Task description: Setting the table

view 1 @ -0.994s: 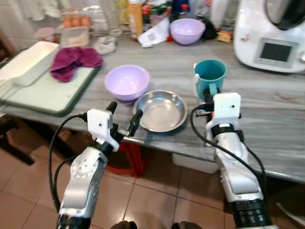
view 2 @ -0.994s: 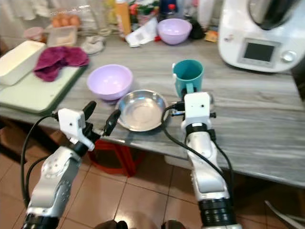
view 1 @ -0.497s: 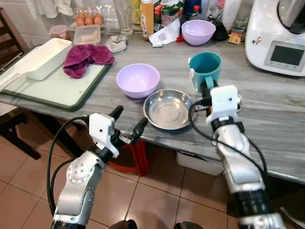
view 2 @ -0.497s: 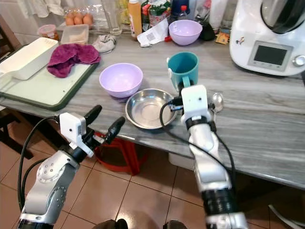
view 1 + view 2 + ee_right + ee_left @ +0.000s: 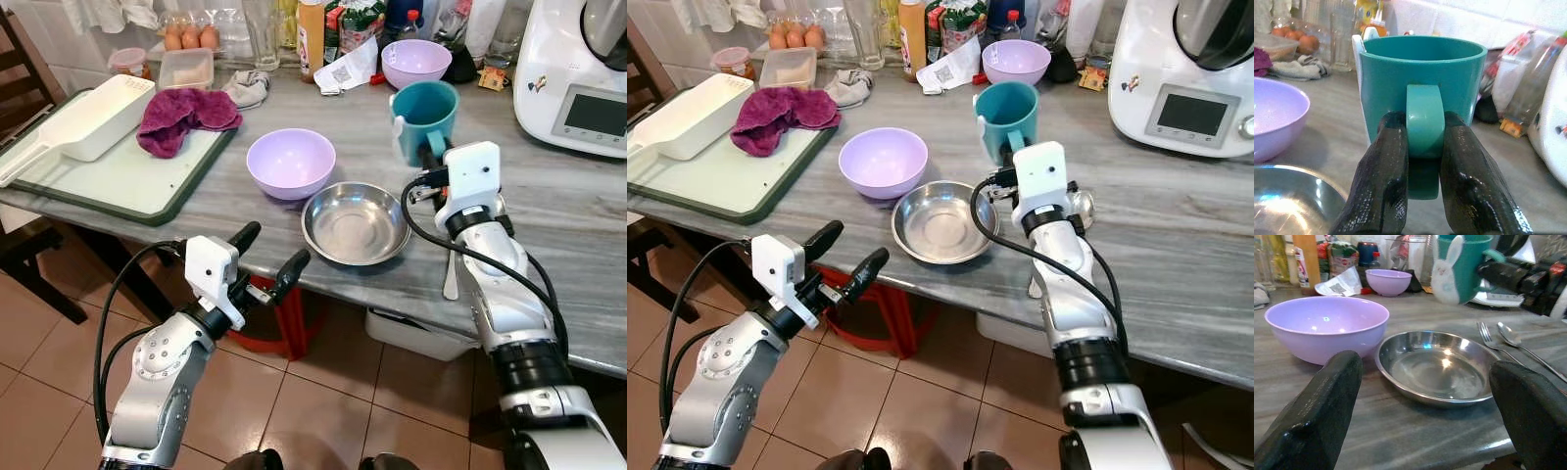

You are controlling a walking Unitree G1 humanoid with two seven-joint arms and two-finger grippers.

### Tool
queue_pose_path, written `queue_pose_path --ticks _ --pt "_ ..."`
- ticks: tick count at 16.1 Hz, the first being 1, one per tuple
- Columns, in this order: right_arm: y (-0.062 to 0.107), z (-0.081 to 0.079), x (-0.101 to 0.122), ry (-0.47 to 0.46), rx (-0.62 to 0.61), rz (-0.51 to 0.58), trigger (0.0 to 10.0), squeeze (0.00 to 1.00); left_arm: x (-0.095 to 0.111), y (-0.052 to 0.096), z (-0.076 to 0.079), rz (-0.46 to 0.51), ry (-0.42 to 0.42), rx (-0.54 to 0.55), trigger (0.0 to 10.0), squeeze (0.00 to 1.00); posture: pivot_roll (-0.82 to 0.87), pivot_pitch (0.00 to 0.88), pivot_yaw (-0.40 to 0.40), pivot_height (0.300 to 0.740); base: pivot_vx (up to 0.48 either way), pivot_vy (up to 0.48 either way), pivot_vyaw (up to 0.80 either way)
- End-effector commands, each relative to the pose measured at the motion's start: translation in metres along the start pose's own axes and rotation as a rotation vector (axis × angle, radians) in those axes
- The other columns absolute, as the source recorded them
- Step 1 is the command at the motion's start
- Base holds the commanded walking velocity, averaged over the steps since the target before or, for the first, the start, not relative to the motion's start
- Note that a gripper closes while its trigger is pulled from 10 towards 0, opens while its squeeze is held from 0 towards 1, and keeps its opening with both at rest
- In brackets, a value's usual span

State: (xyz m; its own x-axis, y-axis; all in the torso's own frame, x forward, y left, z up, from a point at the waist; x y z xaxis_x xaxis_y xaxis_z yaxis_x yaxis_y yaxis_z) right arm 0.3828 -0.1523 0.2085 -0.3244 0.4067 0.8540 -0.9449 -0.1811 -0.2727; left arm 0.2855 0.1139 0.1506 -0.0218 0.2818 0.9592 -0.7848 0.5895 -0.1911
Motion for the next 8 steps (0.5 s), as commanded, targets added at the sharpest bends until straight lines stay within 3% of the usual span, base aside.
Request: queue_pose_path --ticks 1,8 --pt "-0.004 0.004 0.001 -0.034 -0.008 0.009 10.0 0.0 0.002 0.003 0.002 -0.009 -0.008 -0.013 10.0 0.0 -0.08 0.182 0.038 0.74 0.0 0.0 0.0" --pt "-0.016 -0.003 -0.01 -0.181 0.02 -0.037 10.0 0.0 0.003 0.007 0.003 -0.031 -0.014 -0.022 10.0 0.0 -0.07 0.201 0.063 0.74 0.0 0.0 0.0"
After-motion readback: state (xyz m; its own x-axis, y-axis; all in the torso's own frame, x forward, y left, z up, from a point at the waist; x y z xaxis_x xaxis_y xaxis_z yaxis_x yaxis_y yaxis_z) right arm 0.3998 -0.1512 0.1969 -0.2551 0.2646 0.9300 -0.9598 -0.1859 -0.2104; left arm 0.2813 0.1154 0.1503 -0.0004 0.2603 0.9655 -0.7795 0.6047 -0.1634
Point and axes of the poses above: a point about 5 cm out from each wrist's last joint towards the gripper, its own y axis pointing back from the gripper into the wrist, its own x axis along the axis of the wrist's last joint, z = x × y, the point moved 2 cm from there along -y, pointing out of the wrist towards the gripper, and after that the axes turned 11 degrees about y, right-handed, at the moved point
